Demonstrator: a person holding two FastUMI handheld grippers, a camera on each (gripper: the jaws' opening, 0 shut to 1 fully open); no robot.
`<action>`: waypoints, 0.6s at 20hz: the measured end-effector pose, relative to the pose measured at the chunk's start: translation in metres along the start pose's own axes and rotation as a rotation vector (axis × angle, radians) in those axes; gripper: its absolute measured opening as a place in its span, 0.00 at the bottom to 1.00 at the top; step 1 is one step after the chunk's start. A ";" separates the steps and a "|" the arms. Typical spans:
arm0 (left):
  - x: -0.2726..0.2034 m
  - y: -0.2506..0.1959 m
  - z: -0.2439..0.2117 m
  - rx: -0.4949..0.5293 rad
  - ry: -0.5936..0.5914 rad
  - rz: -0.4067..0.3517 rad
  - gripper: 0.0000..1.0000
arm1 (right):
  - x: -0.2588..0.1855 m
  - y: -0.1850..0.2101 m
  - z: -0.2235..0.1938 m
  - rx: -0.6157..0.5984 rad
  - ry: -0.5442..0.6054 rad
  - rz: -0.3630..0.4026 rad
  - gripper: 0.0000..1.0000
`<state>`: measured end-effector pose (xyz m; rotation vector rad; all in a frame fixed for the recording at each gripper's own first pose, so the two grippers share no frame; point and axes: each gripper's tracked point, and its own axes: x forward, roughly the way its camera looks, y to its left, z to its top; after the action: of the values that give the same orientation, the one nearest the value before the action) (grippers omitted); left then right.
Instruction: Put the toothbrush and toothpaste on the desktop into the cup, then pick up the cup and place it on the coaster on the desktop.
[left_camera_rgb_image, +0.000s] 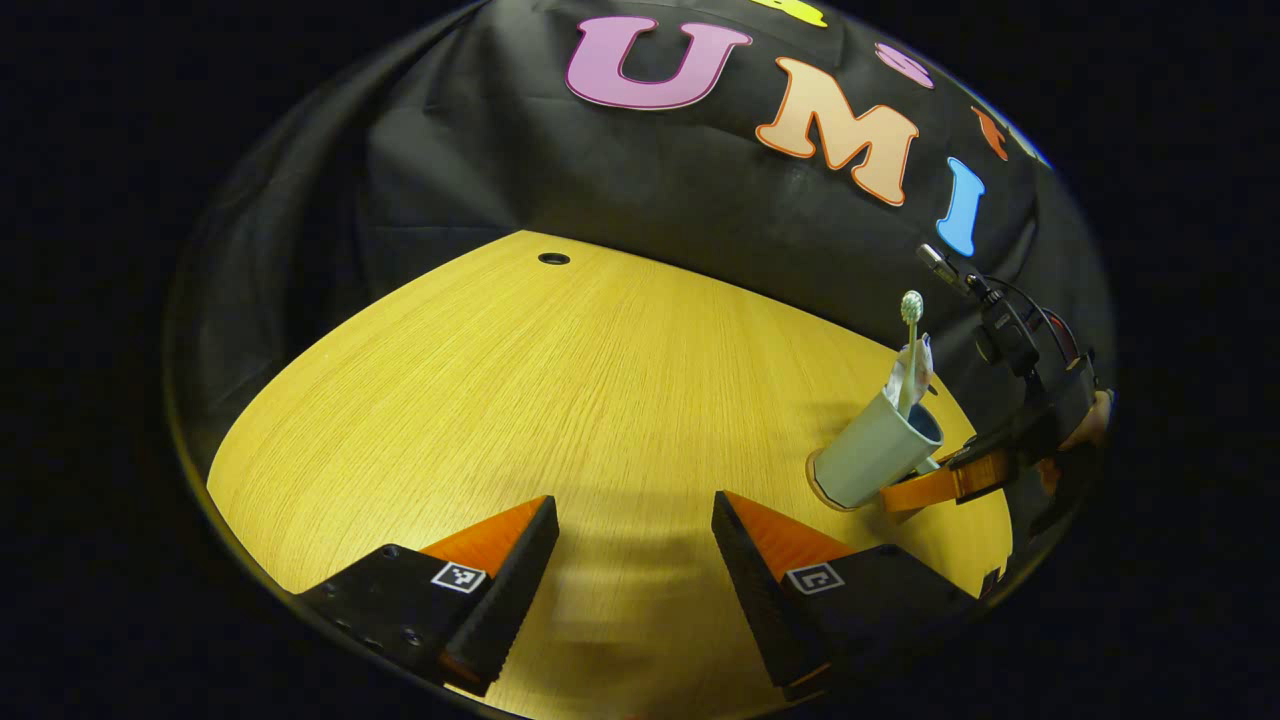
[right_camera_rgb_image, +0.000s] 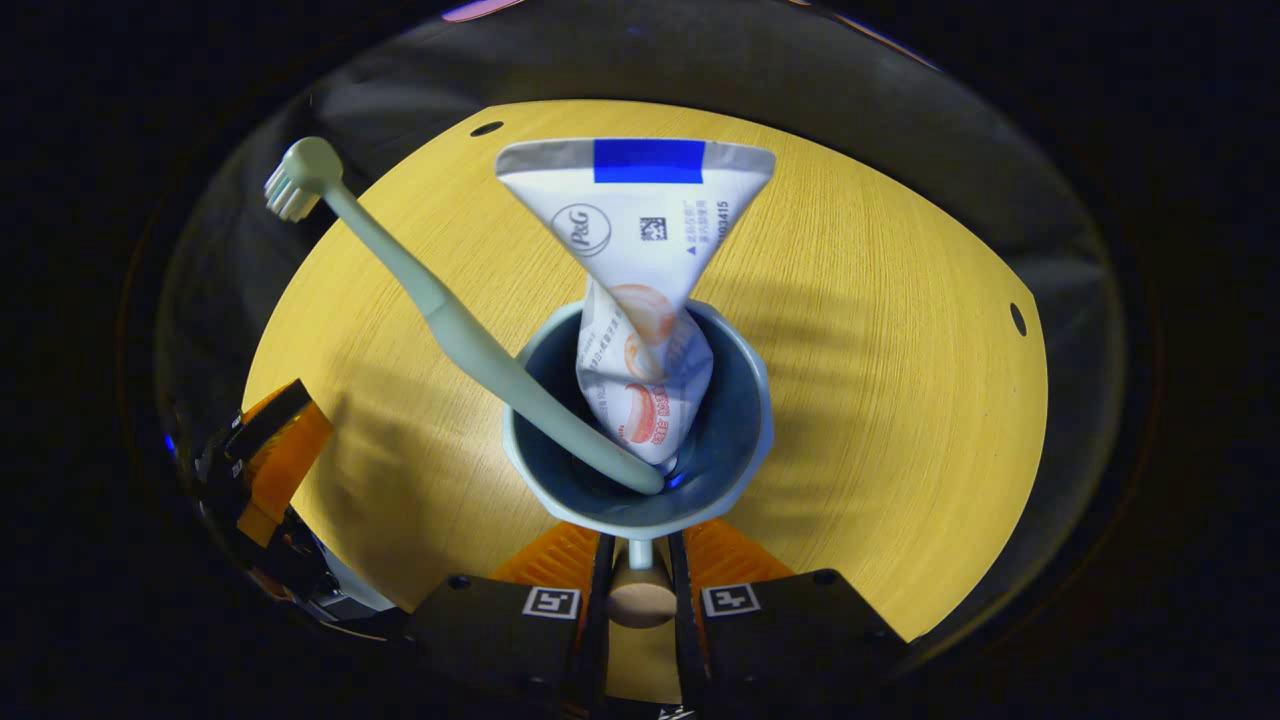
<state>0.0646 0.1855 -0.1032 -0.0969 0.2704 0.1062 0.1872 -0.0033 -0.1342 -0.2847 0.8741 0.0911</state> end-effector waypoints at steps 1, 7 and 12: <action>0.000 -0.001 0.000 0.007 0.003 -0.002 0.93 | -0.002 -0.002 0.002 -0.014 -0.015 0.006 0.32; 0.000 -0.026 0.000 0.097 0.019 -0.043 0.93 | -0.024 -0.002 0.010 0.093 -0.171 0.079 1.00; -0.008 -0.055 -0.008 0.146 0.053 -0.082 0.92 | -0.044 -0.027 0.000 0.236 -0.323 0.084 0.96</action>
<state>0.0612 0.1295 -0.1037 0.0347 0.3255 0.0020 0.1640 -0.0278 -0.0951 -0.0103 0.5685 0.1071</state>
